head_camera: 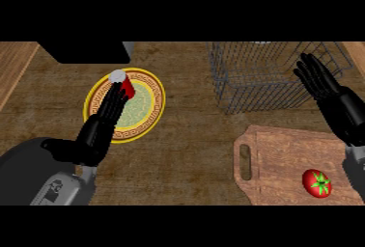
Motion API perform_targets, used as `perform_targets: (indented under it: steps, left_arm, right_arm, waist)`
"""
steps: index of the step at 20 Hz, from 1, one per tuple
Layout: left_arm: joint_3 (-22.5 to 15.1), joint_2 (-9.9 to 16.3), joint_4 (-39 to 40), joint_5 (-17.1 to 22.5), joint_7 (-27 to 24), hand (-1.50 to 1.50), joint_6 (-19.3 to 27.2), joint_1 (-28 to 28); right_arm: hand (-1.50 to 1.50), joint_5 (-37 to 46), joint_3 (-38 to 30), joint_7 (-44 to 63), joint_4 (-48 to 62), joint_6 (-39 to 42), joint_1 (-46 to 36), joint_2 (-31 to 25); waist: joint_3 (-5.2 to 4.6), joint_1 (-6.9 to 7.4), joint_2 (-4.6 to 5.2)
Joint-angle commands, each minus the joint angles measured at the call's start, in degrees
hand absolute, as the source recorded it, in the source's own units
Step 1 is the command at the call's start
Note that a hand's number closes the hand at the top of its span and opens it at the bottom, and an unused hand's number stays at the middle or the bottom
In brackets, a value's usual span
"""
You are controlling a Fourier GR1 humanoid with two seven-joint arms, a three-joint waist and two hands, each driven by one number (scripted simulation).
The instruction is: Pick the tomato from the cutting board and place it in the basket
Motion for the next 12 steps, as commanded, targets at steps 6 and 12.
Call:
perform_targets:
  steps: [6, 12]
  left_arm:
    - [1.3, 5.6, 12.7, 0.1, 12.0, 0.0, 3.0, 11.8]
    - [1.0, 7.3, 10.7, 0.3, 15.9, 0.0, 3.5, 15.7]
  right_arm:
    - [1.5, -16.7, -0.2, -4.7, -0.3, 18.1, 0.0, 4.2]
    - [-1.5, 3.7, 15.4, -11.8, -17.6, 19.0, 14.1, 4.5]
  waist:
    - [-0.08, 0.97, -0.67]
    - [-0.32, -2.15, -2.05]
